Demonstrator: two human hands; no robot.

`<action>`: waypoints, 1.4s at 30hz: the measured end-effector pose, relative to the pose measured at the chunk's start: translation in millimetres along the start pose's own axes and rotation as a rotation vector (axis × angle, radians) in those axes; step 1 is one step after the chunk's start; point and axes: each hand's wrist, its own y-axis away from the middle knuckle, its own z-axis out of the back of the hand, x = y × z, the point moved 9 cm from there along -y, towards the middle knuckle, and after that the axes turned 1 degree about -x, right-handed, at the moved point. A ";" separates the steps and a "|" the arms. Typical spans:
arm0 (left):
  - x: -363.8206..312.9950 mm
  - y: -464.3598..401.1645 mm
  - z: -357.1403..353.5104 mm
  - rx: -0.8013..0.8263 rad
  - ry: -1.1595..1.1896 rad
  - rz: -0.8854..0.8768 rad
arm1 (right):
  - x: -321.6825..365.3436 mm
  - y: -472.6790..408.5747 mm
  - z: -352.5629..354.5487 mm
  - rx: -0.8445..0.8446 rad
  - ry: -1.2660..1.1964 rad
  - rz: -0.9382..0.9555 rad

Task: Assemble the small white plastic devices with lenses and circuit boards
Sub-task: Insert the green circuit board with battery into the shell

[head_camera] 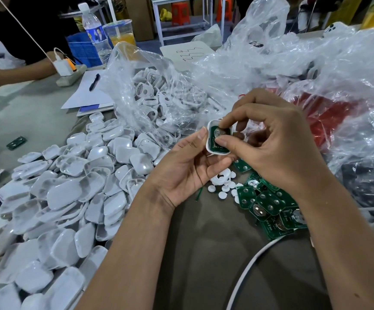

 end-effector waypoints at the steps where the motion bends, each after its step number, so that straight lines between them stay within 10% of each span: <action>1: 0.0 -0.1 -1.2 0.011 -0.001 -0.001 | 0.4 0.1 0.2 0.001 0.000 0.003; 42: -3.4 -2.1 2.6 -0.031 -0.034 -0.053 | 5.4 1.6 -1.6 -0.020 0.043 0.061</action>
